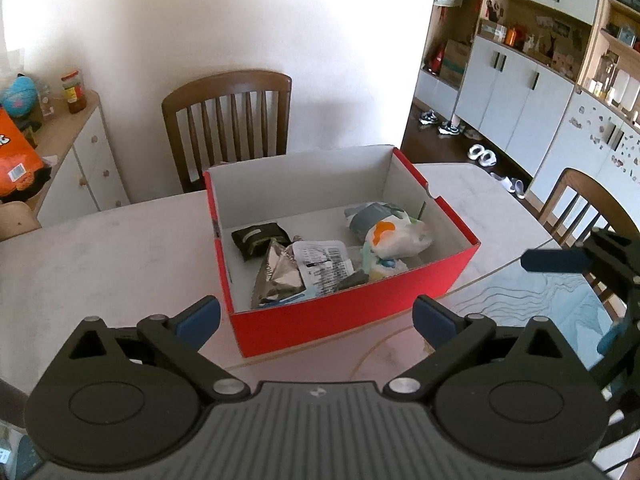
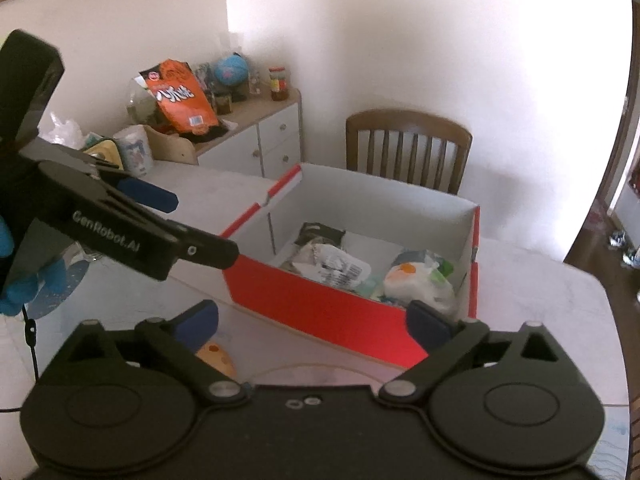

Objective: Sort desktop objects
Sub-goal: 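Withdraw both grippers from the box toward the yellow toy and cable, then grasp the yellow spotted toy with the left gripper while the right grasps the white cable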

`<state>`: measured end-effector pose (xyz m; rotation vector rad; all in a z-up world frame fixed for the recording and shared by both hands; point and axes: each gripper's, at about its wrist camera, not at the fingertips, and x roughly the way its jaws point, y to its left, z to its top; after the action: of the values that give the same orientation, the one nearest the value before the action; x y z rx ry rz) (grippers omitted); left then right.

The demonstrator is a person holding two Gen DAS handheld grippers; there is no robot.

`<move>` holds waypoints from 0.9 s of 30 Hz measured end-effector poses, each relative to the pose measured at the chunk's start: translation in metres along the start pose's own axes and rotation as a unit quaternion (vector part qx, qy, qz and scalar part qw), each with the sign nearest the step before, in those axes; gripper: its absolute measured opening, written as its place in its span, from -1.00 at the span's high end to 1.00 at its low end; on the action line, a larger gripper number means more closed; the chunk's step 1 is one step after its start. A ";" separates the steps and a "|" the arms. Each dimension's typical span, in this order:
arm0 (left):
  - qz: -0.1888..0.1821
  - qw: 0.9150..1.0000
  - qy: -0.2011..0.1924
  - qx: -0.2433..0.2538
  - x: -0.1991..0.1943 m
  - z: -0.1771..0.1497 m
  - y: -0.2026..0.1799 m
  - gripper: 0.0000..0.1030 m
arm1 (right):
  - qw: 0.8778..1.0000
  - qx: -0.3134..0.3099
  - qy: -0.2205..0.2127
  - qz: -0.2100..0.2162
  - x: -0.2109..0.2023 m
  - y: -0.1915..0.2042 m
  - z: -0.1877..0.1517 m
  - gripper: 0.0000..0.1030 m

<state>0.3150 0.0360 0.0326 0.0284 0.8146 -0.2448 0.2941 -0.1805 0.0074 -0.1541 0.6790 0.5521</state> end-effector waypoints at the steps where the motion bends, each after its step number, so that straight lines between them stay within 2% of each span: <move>1: 0.000 1.000 -0.003 -0.001 -0.002 -0.001 0.001 -0.99 | 1.000 -0.003 -0.003 0.003 -0.002 0.003 -0.002 -0.96; 14: 0.005 1.000 -0.005 0.003 -0.010 -0.037 0.004 -0.99 | 0.999 -0.041 -0.001 0.011 -0.007 0.049 -0.036 -0.97; 27: 0.012 1.000 0.003 -0.004 -0.002 -0.069 0.010 -0.99 | 0.999 -0.033 0.010 0.005 0.005 0.085 -0.068 -0.96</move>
<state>0.2669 0.0539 -0.0140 0.0319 0.8216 -0.2195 0.2143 -0.1278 -0.0451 -0.2190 0.6822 0.5835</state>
